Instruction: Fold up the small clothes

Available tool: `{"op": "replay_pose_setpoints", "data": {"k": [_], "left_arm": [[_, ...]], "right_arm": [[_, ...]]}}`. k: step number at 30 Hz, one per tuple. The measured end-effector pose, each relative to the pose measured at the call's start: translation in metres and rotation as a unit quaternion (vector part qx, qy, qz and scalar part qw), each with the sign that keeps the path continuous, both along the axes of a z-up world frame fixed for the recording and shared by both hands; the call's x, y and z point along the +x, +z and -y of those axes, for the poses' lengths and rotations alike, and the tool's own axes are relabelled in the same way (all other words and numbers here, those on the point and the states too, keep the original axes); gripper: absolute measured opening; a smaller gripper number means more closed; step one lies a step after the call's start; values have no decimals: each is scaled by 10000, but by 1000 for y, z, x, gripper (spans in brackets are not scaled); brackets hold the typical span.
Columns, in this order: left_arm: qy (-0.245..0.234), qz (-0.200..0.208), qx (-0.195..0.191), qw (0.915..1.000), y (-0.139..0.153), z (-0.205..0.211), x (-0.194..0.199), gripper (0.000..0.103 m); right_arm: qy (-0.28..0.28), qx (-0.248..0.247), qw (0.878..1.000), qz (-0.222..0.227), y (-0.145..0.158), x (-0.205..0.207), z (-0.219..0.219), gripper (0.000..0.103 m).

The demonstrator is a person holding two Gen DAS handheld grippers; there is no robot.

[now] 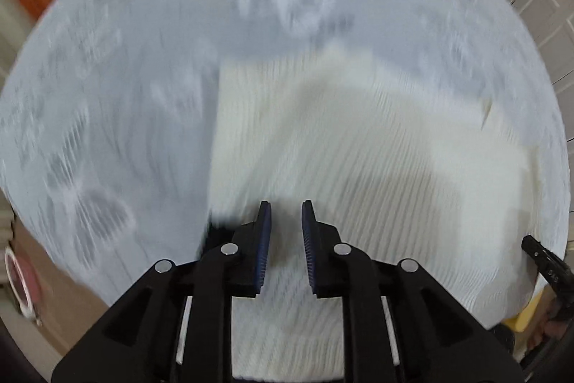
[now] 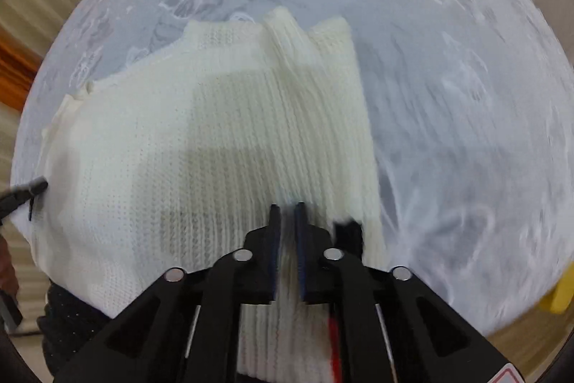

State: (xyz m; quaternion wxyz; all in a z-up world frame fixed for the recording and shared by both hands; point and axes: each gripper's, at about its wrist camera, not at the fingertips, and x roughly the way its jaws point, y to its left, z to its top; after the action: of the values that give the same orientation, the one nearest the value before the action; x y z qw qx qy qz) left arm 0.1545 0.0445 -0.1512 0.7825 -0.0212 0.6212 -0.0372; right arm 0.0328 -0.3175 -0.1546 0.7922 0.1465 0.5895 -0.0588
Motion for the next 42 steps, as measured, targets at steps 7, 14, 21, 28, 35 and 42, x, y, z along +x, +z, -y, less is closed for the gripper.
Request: {"op": "replay_pose_setpoints", "data": {"k": [7, 14, 21, 28, 35, 42], "left_arm": [[55, -15, 70, 10000, 3, -12, -38, 18], [446, 9, -212, 9988, 19, -48, -74, 50], [753, -338, 62, 9966, -8, -73, -87, 61], [523, -314, 378, 9974, -13, -59, -89, 61], [473, -323, 360, 9977, -12, -55, -91, 61], [539, -347, 285, 9975, -8, -57, -83, 61]], "right_arm": [[148, -180, 9989, -407, -17, -28, -5, 1], [-189, 176, 9996, 127, 18, -53, -2, 14], [-506, 535, 9973, -63, -4, -76, 9, 42], [-309, 162, 9990, -286, -12, -60, -8, 7], [-370, 129, 9984, -404, -17, -73, 10, 5], [-451, 36, 9989, 118, 34, -75, 4, 10]]}}
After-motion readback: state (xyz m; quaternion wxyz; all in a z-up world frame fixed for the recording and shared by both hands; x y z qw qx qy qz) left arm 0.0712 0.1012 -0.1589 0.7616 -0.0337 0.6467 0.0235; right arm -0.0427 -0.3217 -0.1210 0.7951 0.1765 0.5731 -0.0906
